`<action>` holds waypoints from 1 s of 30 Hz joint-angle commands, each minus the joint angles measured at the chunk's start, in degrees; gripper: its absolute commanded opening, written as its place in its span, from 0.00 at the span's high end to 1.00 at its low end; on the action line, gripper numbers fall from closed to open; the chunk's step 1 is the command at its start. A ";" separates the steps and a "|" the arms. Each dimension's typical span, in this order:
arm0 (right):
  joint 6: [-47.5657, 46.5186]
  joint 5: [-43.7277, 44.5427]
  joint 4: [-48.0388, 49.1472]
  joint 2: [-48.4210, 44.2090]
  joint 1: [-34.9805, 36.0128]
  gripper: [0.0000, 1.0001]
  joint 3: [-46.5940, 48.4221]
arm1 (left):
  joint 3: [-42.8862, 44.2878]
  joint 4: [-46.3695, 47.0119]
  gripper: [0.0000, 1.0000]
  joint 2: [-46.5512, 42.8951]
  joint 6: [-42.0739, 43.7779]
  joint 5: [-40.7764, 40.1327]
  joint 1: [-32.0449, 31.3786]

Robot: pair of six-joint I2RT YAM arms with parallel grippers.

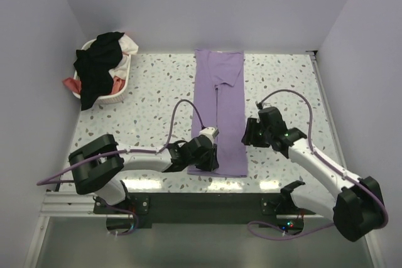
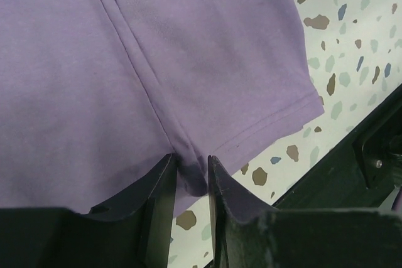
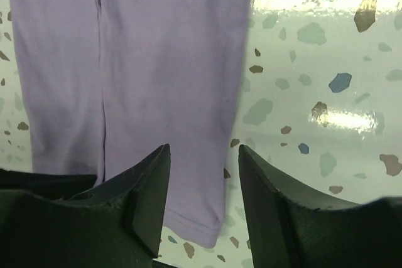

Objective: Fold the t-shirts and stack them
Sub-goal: Fold the tshirt

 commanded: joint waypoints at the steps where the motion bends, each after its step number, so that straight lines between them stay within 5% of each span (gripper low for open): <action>1: 2.10 -2.19 0.72 -5.70 0.48 0.49 -4.20 | 2.44 4.47 0.69 2.43 -0.61 0.43 -0.72; 11: 3.34 -8.01 -4.73 -12.82 1.44 0.51 -10.19 | 3.23 3.95 0.69 3.76 -0.70 1.76 -0.89; 22: 7.11 -12.92 -7.38 -13.27 1.62 0.51 -12.83 | 0.69 -13.89 0.53 -15.65 -3.86 -8.44 0.16; 30: 7.64 -12.14 -8.43 -12.21 1.62 0.51 -13.54 | -8.01 -20.58 0.51 -27.44 -3.95 -5.02 9.12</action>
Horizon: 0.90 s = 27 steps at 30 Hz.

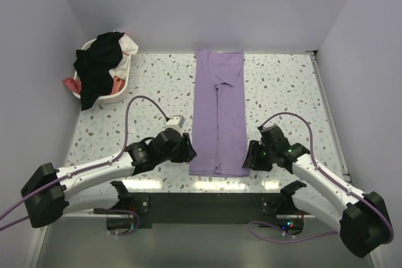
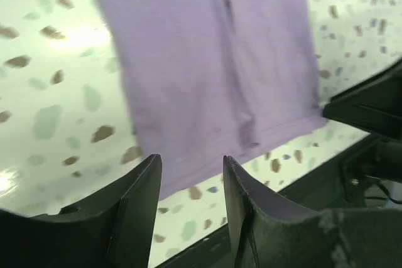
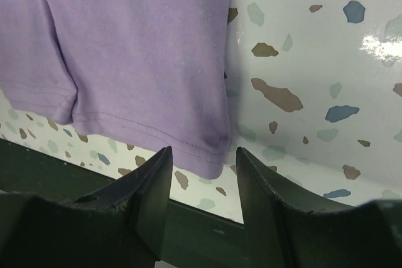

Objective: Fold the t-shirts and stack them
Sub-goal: Fold the tshirt

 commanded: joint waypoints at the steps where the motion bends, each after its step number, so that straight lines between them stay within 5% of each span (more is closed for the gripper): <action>1: 1.24 -1.47 -0.30 -0.06 0.16 0.51 -0.38 | -2.84 -4.71 0.51 -1.85 -0.24 1.01 2.37; 27: 2.29 -6.04 2.16 3.63 0.42 0.53 -2.93 | -13.03 11.63 0.59 8.17 -1.90 8.31 2.81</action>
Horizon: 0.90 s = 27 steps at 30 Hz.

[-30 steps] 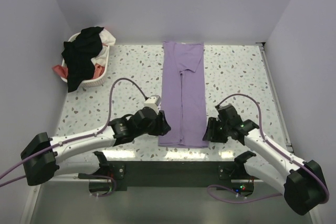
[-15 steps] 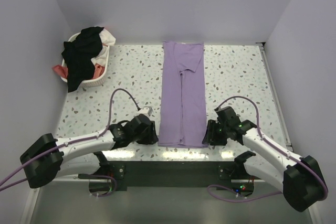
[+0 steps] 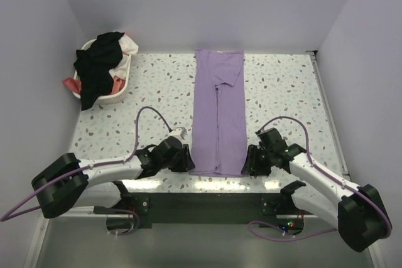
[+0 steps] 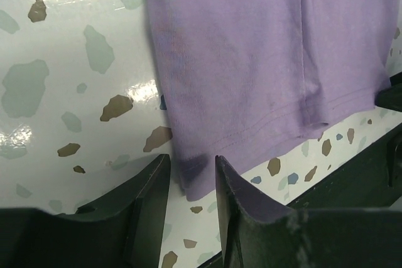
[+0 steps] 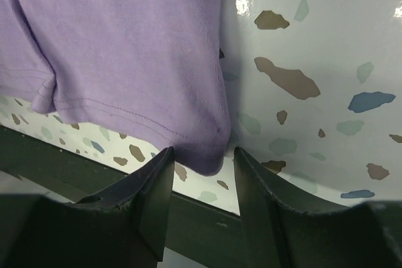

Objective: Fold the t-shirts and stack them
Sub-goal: Fold the tshirt

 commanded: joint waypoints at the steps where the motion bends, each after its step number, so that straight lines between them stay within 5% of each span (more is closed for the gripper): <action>1: 1.09 -2.13 1.35 0.92 0.40 0.53 -0.64 | -2.04 0.12 0.60 1.13 -0.88 1.38 0.36; 13: 3.29 -3.10 5.31 2.77 2.68 0.59 -2.22 | -4.85 5.30 0.71 1.22 -3.25 4.55 -1.04; 21: 3.46 -3.54 3.74 0.40 3.12 0.87 -3.09 | -5.03 2.49 0.92 -1.77 -5.10 2.97 -4.29; 27: 3.99 -3.98 0.40 -5.05 4.18 1.00 -3.62 | -5.91 -2.17 0.96 -6.69 -7.29 0.61 -7.80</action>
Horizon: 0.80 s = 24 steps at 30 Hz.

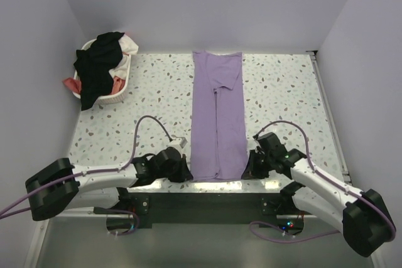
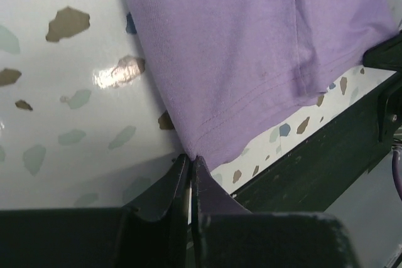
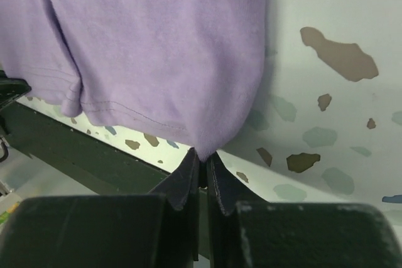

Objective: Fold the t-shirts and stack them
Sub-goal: Fold the tshirt

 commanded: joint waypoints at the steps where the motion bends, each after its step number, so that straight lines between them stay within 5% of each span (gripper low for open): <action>1: 1.21 -0.98 -2.49 -4.02 1.05 1.00 -0.63 | -0.99 -4.74 0.96 -3.39 -2.72 -2.03 -2.63; 14: 2.89 3.66 -12.34 -14.32 5.53 1.00 7.96 | 5.59 -13.62 0.99 -10.43 -5.02 -8.61 -9.23; 24: -2.55 17.99 -3.21 3.86 5.45 1.00 23.97 | 19.56 -10.56 1.00 1.59 6.22 -5.29 6.50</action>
